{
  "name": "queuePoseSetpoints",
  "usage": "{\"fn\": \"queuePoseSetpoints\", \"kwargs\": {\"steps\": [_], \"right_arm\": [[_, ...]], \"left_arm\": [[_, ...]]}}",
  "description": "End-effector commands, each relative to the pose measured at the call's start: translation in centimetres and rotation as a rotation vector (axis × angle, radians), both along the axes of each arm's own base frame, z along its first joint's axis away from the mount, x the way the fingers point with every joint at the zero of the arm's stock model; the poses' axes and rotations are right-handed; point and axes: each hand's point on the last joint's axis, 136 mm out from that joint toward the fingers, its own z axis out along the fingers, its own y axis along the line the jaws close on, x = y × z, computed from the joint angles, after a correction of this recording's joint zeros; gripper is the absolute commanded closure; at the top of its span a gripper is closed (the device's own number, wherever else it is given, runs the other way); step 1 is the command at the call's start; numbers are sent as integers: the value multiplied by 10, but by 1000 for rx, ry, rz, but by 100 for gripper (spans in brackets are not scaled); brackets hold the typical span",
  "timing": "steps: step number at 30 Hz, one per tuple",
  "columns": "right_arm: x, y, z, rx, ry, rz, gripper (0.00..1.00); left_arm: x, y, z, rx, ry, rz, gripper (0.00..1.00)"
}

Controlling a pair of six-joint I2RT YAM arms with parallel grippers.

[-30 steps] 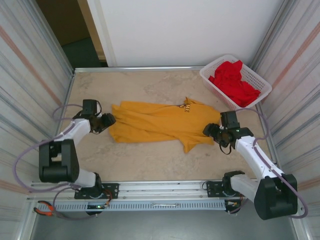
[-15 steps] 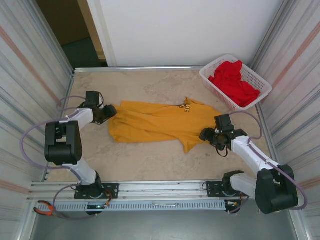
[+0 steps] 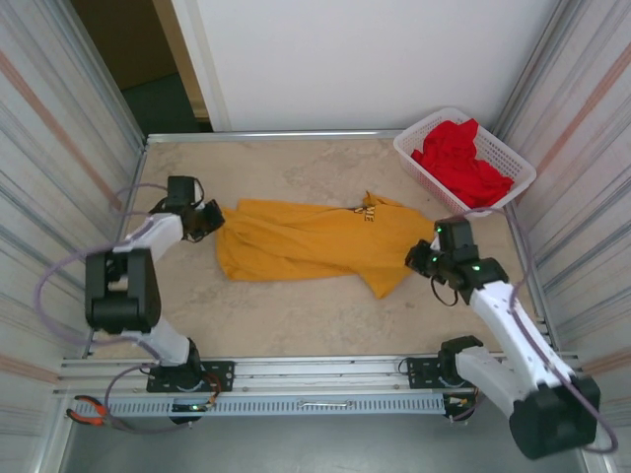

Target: Fold the inside-out t-shirt

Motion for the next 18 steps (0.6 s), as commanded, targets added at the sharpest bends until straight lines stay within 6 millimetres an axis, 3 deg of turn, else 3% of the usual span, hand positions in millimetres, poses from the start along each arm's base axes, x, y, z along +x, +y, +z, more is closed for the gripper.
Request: {"fn": "queuePoseSetpoints", "kwargs": {"steps": [1,8,11,13,18], "right_arm": [[-13,2,78,62,-139,10,100],[-52,-2,230,167,-496,39,100],[-73,-10,285,185,-644,33,100],[-86,-14,321,195,-740,31,100],[-98,-15,390,231,-902,48,100]], "left_arm": [[-18,-6,94,-50,-227,15,100],[-85,-5,245,-134,-569,62,100],[-112,-7,299,-167,-690,57,100],[-127,-7,333,-190,-767,59,100],[-147,-11,391,-238,-878,43,100]]}}
